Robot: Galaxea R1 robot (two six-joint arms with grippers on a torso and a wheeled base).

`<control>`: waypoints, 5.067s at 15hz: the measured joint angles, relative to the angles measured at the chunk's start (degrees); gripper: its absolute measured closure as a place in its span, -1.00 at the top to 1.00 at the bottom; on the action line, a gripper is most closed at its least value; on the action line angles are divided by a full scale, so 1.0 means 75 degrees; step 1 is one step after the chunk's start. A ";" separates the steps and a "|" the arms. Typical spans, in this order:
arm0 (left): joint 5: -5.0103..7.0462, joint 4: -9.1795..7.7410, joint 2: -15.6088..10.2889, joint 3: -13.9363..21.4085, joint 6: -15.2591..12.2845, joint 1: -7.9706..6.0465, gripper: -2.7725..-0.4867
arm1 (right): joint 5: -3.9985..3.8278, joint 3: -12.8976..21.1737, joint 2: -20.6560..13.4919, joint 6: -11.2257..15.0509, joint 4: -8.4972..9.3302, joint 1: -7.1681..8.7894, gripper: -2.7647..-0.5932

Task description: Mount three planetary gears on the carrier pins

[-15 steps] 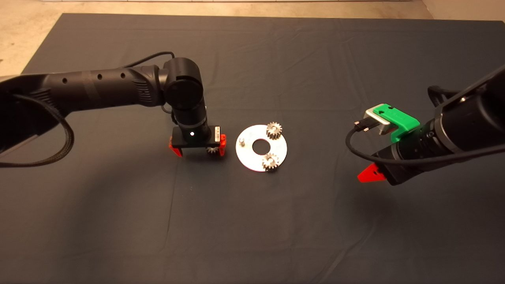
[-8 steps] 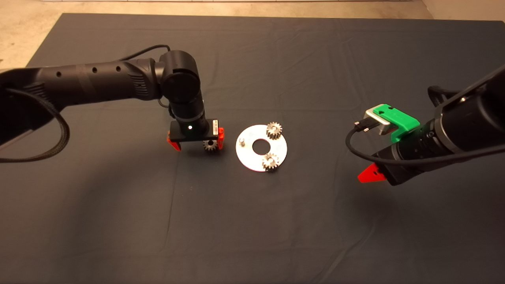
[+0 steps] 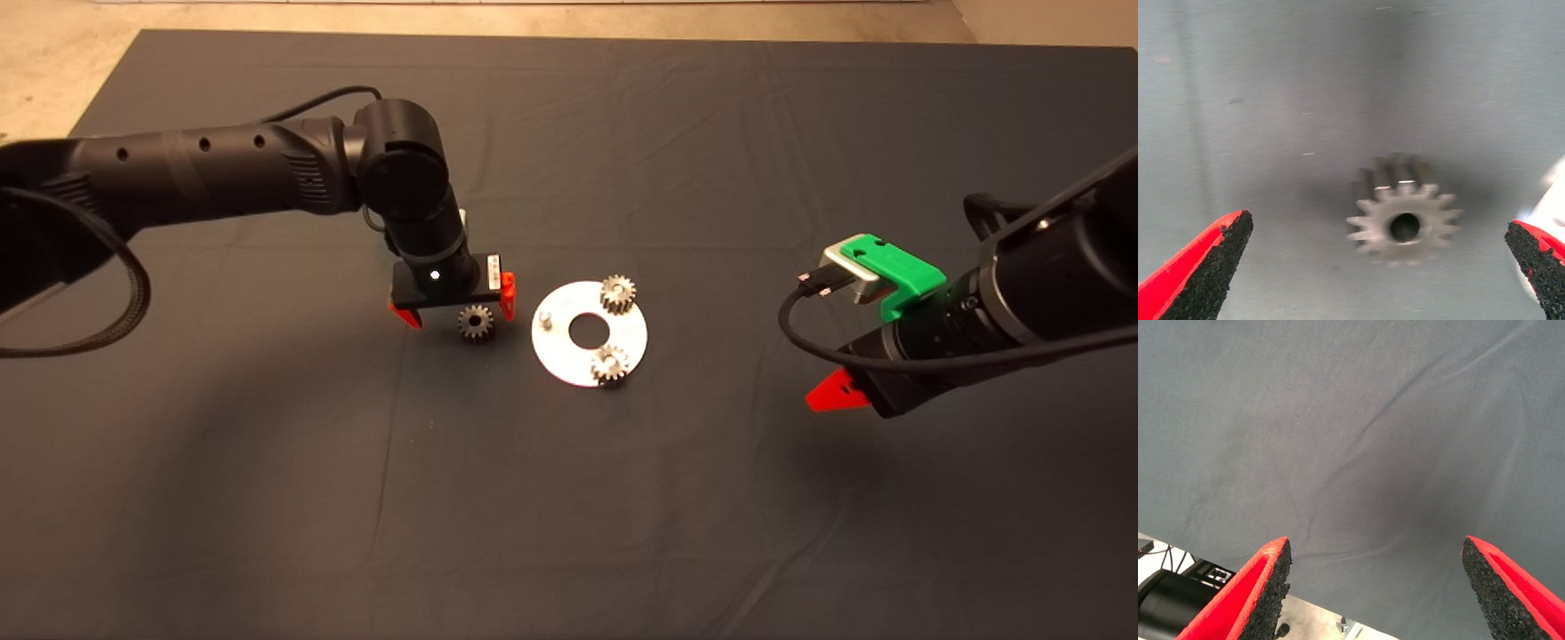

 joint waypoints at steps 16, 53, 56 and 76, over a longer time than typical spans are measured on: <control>-0.0065 0.0007 -0.0016 -0.0067 0.0437 0.0042 0.92 | 0.0000 0.0000 -0.0023 0.0000 0.0000 0.0000 0.19; -0.0119 0.0007 0.0106 -0.0198 0.0650 0.0294 -0.11 | 0.0000 0.0000 -0.0042 0.0000 0.0003 0.0000 0.19; -0.0120 0.0007 0.0106 -0.0198 0.0650 0.0294 -0.11 | 0.0000 0.0000 -0.0042 0.0000 0.0003 -0.0003 0.19; -0.0323 0.0007 0.0274 -0.0652 0.0889 0.0276 -0.45 | 0.0000 0.0015 -0.0063 0.0000 0.0088 0.0000 0.19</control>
